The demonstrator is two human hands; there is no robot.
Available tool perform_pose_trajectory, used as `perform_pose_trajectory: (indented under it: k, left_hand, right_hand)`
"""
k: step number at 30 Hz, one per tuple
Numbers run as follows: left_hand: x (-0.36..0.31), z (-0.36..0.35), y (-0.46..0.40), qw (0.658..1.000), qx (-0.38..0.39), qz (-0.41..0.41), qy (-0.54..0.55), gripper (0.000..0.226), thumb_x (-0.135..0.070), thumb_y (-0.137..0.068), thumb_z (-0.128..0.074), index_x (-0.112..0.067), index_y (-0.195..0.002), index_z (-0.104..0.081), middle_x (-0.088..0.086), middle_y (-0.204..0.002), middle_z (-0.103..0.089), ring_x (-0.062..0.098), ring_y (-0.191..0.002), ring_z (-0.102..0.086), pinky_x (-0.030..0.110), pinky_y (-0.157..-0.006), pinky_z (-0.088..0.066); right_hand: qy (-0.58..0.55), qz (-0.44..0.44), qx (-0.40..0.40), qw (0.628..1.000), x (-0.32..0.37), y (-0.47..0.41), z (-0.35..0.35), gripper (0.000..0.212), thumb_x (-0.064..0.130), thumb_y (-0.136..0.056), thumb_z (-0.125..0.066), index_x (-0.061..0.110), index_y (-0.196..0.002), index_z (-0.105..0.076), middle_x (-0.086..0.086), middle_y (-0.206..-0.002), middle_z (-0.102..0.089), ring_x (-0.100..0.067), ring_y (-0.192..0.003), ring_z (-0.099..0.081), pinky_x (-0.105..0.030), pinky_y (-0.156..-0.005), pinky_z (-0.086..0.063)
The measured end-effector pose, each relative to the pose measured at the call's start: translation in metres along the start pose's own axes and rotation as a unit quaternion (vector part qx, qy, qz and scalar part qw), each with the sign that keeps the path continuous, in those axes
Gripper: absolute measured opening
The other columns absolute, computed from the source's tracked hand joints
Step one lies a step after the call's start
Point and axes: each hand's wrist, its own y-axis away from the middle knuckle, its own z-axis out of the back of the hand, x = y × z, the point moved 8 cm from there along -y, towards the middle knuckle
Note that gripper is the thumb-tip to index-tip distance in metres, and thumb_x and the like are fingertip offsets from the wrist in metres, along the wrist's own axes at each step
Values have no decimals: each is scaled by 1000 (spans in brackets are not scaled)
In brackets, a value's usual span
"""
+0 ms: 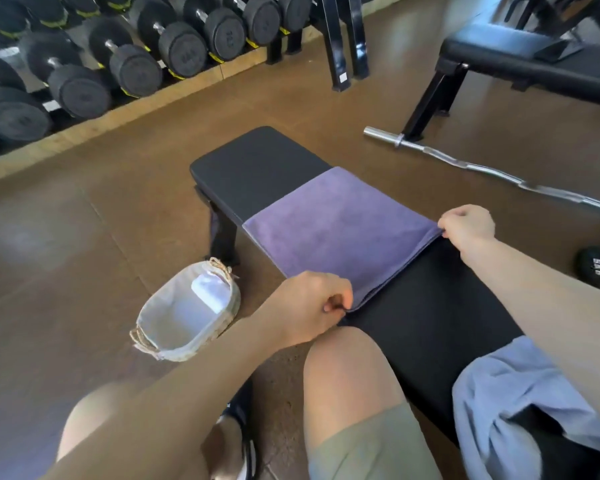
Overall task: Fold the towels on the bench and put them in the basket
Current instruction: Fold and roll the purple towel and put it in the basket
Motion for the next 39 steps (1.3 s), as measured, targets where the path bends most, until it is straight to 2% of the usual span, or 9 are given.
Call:
perform_pose_trajectory:
  k: [5, 10, 13, 17, 23, 27, 30, 34, 39]
  left_hand:
    - [0, -7, -5, 998, 42, 31, 21, 16, -9, -81, -66, -23, -87, -65, -12, -78, -61, 5, -72, -57, 32, -69, -53]
    - [9, -11, 0, 996, 57, 63, 34, 20, -7, -82, -66, -26, -88, -66, -23, -66, -51, -4, -66, -53, 11, -65, -38]
    - [12, -8, -2, 996, 46, 66, 50, 24, -10, -82, -68, -25, -100, -66, -19, -75, -58, -1, -73, -58, 15, -67, -46]
    - [17, -4, 0, 997, 56, 56, 12, 42, -17, -77, -70, -26, -117, -57, -12, -102, -61, 6, -89, -57, 29, -78, -51]
    - [78, 24, 11, 987, -33, 145, -68, 47, -17, -74, -64, -22, -118, -49, 0, -111, -48, 24, -98, -55, 44, -83, -51]
    - [137, 43, 25, 924, -128, 345, 107, 54, -26, -82, -73, -25, -123, -38, 12, -123, -43, 14, -86, -52, 34, -81, -47]
    - [154, 36, 35, 852, -133, 440, 253, 64, -41, -88, -67, -36, -137, -24, 8, -135, -45, 26, -114, -53, 47, -100, -49]
    - [157, 26, 29, 790, -182, 427, 400, 56, -30, -96, -60, -45, -140, -28, 4, -131, -50, 25, -113, -57, 44, -100, -50]
    - [166, 38, 25, 778, -250, 426, 388, 27, -16, -92, -63, -37, -109, -61, 8, -117, -63, 20, -97, -67, 37, -89, -59]
  right_hand:
    - [32, 38, -13, 999, 14, 2, 7, 17, 5, -75, -58, 16, -81, -70, -8, -89, -71, -33, -90, -69, -40, -89, -57]
    - [83, 63, -9, 994, 20, 13, 12, 16, -2, -76, -51, 10, -74, -61, -14, -72, -54, -32, -75, -51, -31, -62, -45]
    - [153, 68, 9, 986, 20, 23, 14, 31, -1, -83, -52, 3, -113, -62, -22, -115, -59, -43, -109, -56, -41, -87, -50]
    - [279, 315, -41, 906, 63, 71, 0, 45, -1, -77, -60, 9, -121, -60, -18, -119, -55, -41, -109, -52, -46, -91, -45]
    - [210, 518, 218, 800, 78, 216, -70, 26, 2, -75, -55, 15, -96, -63, 1, -94, -62, -23, -88, -58, -39, -75, -48]
    - [264, 601, 256, 710, 51, 272, -90, 27, 11, -72, -53, 16, -97, -62, 0, -93, -55, -22, -80, -49, -37, -67, -42]
    - [286, 611, 234, 701, 37, 279, -86, 36, 19, -75, -59, 16, -110, -63, 1, -102, -54, -21, -87, -49, -33, -71, -42]
    - [338, 605, 171, 700, 24, 279, -81, 31, 17, -81, -68, 16, -111, -59, -1, -101, -50, -23, -90, -48, -35, -74, -45]
    - [337, 583, 114, 730, 22, 277, -80, 18, 9, -83, -71, 15, -98, -63, -2, -93, -56, -23, -85, -53, -34, -73, -49]
